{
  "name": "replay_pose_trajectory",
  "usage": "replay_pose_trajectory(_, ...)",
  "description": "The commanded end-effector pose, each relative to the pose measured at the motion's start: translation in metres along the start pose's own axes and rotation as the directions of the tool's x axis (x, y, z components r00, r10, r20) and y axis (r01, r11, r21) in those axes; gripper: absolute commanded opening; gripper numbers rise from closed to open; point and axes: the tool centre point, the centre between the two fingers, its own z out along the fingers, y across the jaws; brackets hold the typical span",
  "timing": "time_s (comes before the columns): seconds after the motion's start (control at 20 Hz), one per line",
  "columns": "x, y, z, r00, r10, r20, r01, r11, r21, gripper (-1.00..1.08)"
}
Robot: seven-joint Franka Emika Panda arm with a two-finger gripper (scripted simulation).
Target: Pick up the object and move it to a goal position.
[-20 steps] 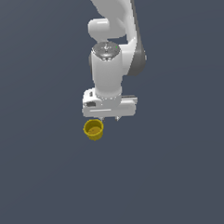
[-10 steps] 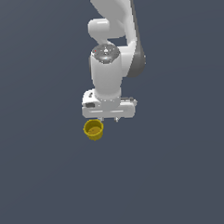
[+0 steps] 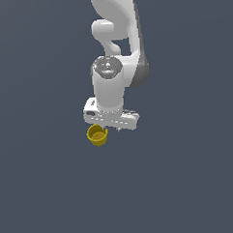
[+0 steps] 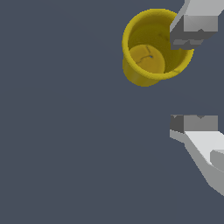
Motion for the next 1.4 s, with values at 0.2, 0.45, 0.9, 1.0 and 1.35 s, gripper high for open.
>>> replay_pose_trajectory(0.2,0.005,0.010,0.020,0.984,0.171,0.038,-0.170,0.985,-0.038,0.28)
replay_pose_trajectory(0.45,0.007,0.019,0.036,0.951,0.304,0.057,-0.299,0.951,-0.079,0.28)
replay_pose_trajectory(0.9,0.011,0.031,0.058,0.875,0.481,0.062,-0.468,0.871,-0.147,0.28)
replay_pose_trajectory(1.0,0.011,0.033,0.061,0.861,0.505,0.060,-0.491,0.857,-0.157,0.28)
replay_pose_trajectory(1.35,0.012,0.036,0.067,0.834,0.549,0.056,-0.533,0.827,-0.177,0.28)
